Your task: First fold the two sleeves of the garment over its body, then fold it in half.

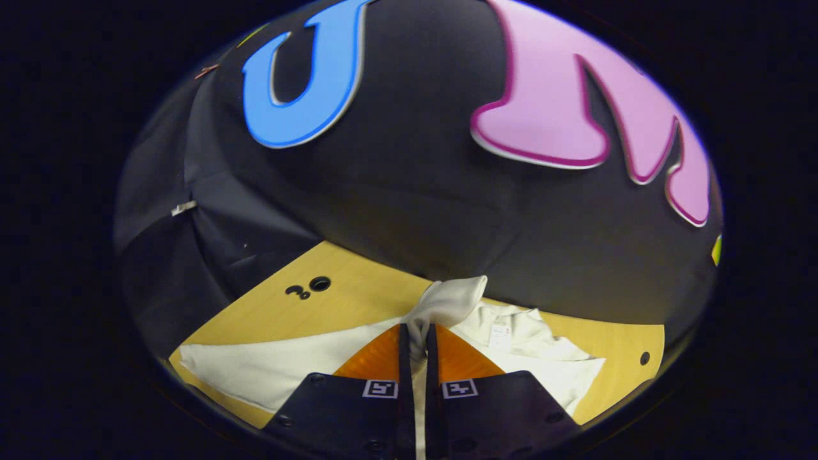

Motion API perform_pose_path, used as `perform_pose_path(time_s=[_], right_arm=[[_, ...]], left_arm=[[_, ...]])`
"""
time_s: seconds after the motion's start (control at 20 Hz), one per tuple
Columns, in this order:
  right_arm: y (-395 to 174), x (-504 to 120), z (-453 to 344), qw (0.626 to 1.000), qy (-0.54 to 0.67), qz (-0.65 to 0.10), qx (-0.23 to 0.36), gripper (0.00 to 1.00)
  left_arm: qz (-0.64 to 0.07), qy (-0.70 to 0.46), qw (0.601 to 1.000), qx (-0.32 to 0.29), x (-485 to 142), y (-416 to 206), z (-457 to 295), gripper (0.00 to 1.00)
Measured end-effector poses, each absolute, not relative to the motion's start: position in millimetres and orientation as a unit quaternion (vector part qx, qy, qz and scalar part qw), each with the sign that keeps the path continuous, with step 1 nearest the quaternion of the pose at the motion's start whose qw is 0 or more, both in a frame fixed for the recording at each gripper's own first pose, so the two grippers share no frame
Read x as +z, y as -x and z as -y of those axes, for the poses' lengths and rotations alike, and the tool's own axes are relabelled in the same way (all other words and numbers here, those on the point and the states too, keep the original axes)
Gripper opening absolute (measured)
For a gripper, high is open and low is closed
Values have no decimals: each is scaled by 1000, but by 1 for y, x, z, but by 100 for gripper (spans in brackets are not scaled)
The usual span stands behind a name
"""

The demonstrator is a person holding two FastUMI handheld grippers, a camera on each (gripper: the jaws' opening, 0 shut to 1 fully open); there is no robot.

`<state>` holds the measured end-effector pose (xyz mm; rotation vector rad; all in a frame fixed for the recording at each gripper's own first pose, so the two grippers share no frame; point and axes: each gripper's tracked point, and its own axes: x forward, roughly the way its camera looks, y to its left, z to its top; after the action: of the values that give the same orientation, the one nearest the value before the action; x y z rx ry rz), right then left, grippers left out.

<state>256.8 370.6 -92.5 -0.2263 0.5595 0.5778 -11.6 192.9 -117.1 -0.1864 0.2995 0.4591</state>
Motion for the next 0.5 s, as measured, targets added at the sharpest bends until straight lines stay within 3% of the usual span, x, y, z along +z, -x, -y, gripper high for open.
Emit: perform_pose_path(time_s=[0.25, 0.35, 0.4, 0.45, 0.5], right_arm=[[-220, -145, -431, 886, 124, -305, 325, 17], [-203, -154, -448, 878, 97, -319, 344, 29], [-200, -155, -451, 878, 94, -317, 346, 48], [-199, -153, -450, 880, 97, -311, 346, 39], [-197, -150, -450, 879, 95, -307, 351, 58]], left_arm=[[-153, 100, 952, 245, -127, 12, -208, 99], [-156, 102, 950, 251, -130, 13, -212, 99], [-157, 102, 949, 254, -131, 14, -214, 99], [-158, 101, 948, 257, -134, 15, -218, 99], [-161, 101, 947, 259, -137, 16, -221, 99]])
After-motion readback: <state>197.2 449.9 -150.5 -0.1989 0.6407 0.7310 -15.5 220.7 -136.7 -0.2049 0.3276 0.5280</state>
